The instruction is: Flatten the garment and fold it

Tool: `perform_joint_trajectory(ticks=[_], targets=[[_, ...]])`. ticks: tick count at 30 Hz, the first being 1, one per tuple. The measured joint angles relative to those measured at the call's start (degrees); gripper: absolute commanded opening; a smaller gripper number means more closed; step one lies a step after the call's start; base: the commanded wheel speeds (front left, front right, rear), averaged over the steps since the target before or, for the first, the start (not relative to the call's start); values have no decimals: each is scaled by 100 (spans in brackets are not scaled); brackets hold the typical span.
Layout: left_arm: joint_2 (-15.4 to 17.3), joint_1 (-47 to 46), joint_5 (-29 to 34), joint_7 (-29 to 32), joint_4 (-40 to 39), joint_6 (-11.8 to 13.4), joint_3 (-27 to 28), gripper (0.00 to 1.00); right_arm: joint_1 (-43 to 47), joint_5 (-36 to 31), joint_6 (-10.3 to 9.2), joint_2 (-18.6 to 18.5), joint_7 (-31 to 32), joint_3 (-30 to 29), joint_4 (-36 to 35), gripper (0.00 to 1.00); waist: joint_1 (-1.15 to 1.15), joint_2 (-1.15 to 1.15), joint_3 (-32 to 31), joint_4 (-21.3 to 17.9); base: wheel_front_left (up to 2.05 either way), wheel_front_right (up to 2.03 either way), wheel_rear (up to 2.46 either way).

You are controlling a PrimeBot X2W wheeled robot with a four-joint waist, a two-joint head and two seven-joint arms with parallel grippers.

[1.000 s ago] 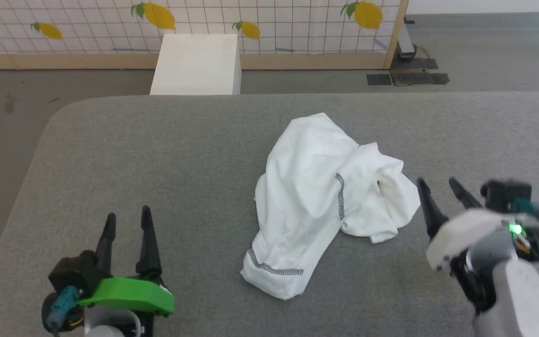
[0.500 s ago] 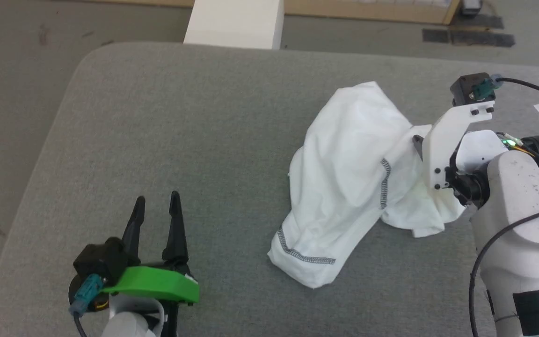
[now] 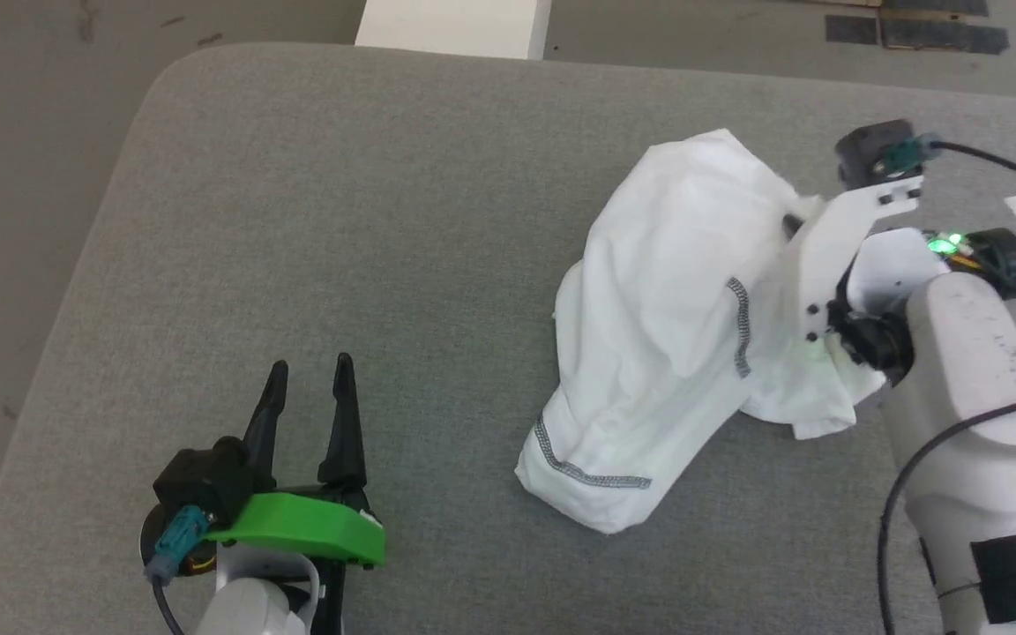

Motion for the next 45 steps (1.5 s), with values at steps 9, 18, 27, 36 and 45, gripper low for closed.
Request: perform_joint_trajectory(ticks=[9,18,27,36,45], targets=[[-20,32,0,0,-29,-3,80,100,946,278,0,-134,-563,-1455,-1730,0,0,0,-369,-295,0,0,0],[-30,115,-124,2,110,1,-45,100,3516,1436,0,204,-32,-1991,-2426,100,0,0,-618,-616,0,0,0],[-35,-264,-1265,1090,244,18,-670,100,3631,1779,0,208,-1497,-2466,-2618,100,0,0,-813,-803,0,0,0],[29,-1680,-1382,4233,1129,381,-2019,100,3630,1595,0,208,-1607,-2524,-2598,100,0,0,-776,-1044,0,0,0],[261,-2041,-1043,4987,1742,407,-2440,100,3620,1719,0,209,-1818,-2362,-2343,100,0,0,-517,-1420,0,0,0]])
